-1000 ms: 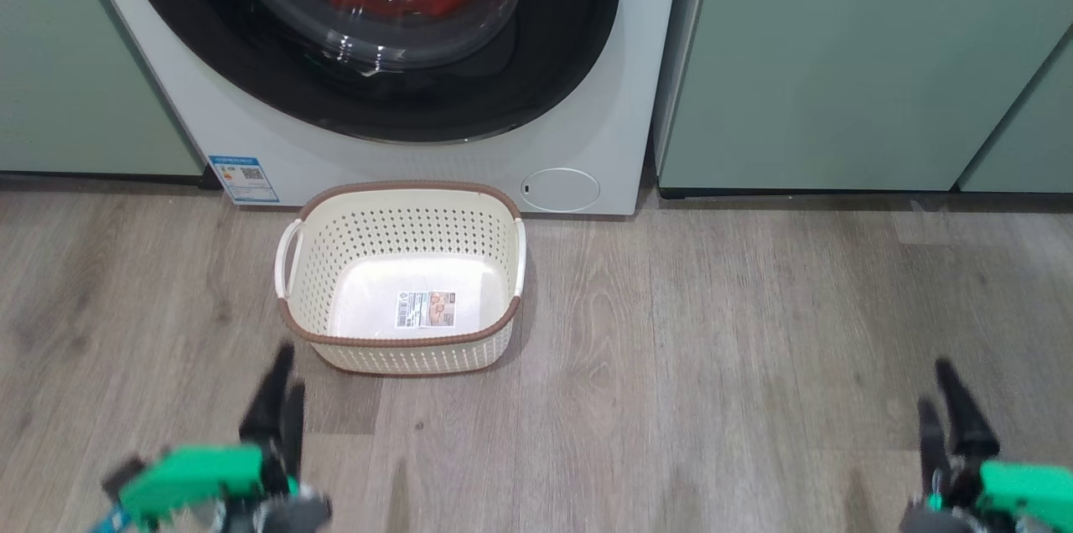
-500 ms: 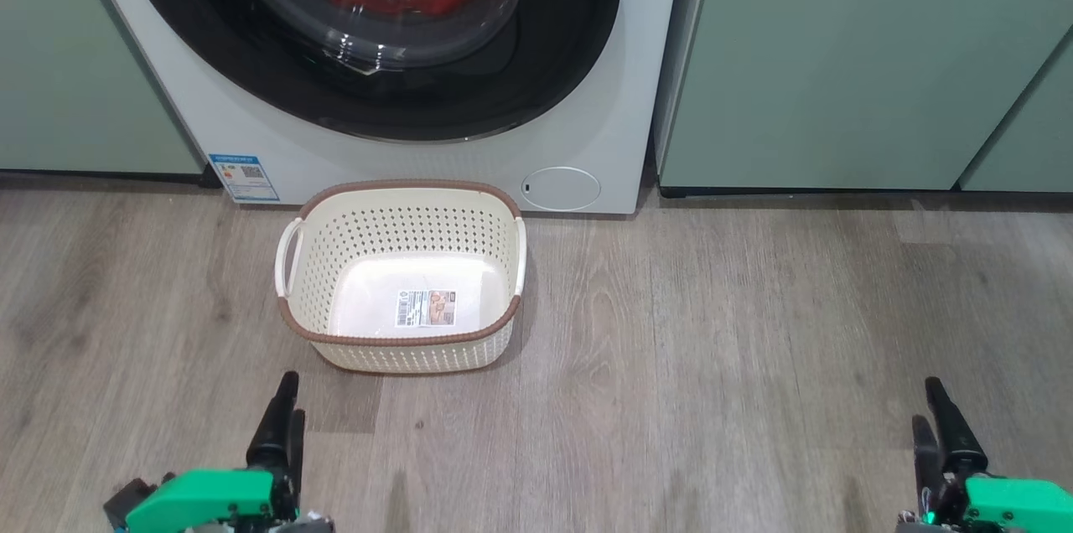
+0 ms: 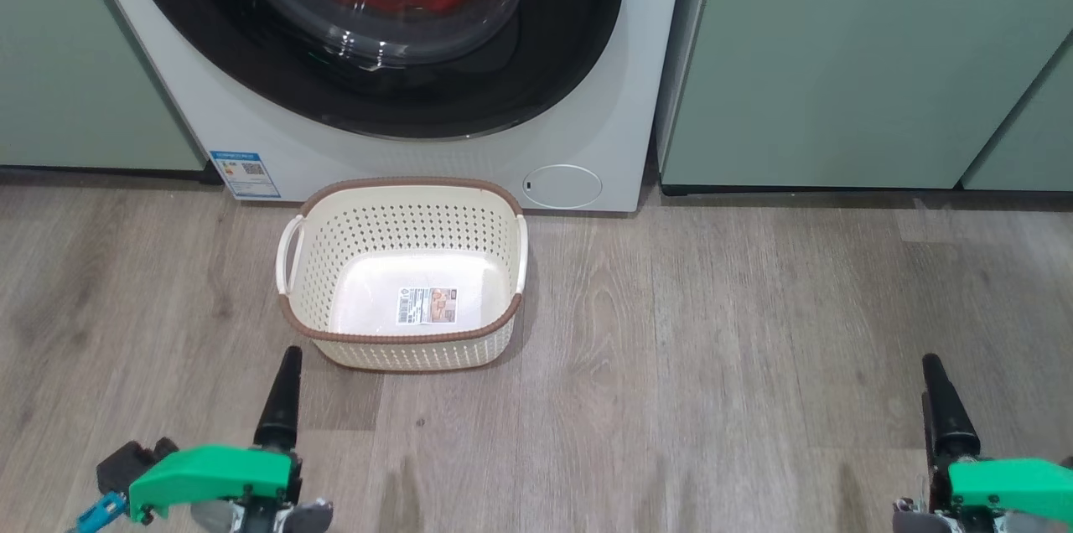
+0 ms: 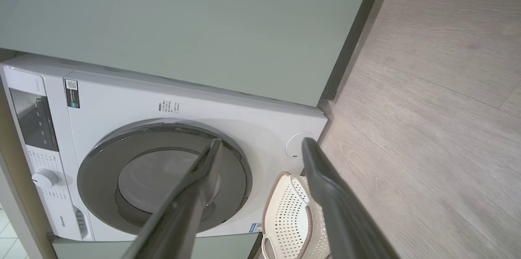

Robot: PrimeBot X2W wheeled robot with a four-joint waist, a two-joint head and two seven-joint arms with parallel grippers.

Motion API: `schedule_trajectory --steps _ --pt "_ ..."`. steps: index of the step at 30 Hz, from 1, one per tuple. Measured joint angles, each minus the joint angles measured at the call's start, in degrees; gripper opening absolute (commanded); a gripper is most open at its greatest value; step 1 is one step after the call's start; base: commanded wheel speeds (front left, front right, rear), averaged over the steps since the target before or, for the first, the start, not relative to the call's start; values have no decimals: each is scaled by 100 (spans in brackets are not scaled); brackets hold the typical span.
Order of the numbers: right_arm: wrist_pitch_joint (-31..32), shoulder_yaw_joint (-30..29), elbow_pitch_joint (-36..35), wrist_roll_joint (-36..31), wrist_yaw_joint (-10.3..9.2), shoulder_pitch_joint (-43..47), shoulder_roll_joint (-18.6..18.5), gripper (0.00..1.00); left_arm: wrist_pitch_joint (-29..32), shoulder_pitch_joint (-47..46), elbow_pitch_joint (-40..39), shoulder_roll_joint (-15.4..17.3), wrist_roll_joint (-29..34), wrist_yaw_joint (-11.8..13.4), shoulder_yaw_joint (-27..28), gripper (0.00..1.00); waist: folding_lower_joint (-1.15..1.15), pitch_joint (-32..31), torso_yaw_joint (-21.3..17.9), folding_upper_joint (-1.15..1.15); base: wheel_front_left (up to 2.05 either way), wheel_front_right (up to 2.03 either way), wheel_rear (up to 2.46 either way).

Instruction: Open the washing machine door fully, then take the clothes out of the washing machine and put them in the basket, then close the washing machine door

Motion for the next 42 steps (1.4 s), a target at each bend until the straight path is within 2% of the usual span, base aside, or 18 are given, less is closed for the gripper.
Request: schedule_trajectory --steps 15,22,42 --pt "-255 111 -387 -1506 0 -111 0 100 -247 -91 -252 1 1477 355 -290 100 0 21 19 0 0 0 0" --pt "-349 151 -530 -2107 0 -112 0 100 -350 -138 -311 8 1958 494 -364 100 0 25 25 0 0 0 0" --pt "-683 229 -879 -3851 0 -230 0 100 -657 -311 -504 277 3466 1068 -878 100 0 62 46 0 0 0 0"
